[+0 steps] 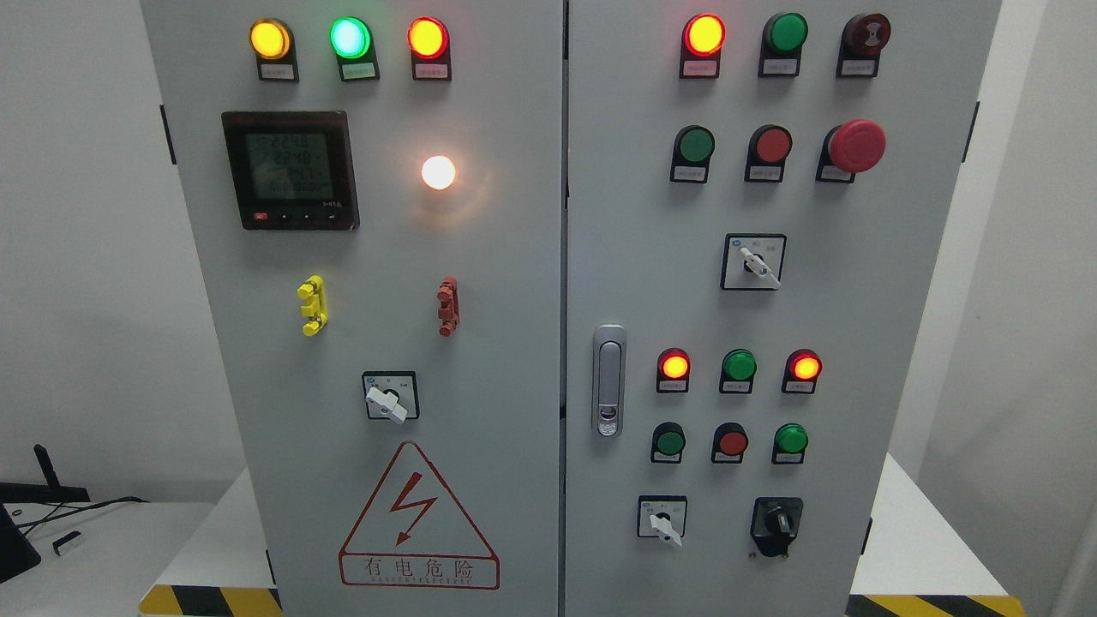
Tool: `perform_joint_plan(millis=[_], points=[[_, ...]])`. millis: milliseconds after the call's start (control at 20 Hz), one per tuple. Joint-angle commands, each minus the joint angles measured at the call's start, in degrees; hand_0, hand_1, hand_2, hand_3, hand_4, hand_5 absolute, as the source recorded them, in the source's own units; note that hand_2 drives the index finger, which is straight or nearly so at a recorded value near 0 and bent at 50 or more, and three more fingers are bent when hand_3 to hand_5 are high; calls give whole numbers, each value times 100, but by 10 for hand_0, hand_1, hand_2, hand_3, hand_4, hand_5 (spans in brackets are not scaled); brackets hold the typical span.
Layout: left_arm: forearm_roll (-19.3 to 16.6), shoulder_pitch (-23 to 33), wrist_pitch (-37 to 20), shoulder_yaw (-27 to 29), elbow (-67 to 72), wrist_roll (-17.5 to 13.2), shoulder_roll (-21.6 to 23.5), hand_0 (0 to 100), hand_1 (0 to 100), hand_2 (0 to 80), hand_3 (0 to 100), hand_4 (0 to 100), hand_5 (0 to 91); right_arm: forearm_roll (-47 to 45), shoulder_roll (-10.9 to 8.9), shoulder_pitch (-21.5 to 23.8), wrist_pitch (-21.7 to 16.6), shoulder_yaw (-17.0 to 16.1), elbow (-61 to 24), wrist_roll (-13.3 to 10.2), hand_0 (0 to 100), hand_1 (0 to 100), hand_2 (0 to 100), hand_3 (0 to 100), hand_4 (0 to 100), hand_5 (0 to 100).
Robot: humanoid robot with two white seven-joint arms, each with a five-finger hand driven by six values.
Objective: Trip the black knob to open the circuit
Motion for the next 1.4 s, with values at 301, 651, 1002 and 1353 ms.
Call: perform_joint_plan(millis=[301,651,1002,1353], points=[[-176,0,2,0,3,-4,4,120,389,0,0,0,0,688,65,-1364,1029,-120,-1214,-87,163,679,325,658,763,935],[-176,0,2,0,3,-4,4,120,389,0,0,0,0,1409,65,-1945,1864,135,-1223,-401,204,680,324,658,761,941],[-176,0,2,0,-6,-4,4,120,389,0,0,0,0,1595,65,-2376,3006,556,-1284,-702,236,703,347,692,816,979],[-176,0,2,0,3,-4,-5,120,389,0,0,0,0,1577,74,-2710,3816,996,-1293,-685,264,715,390,724,830,985]])
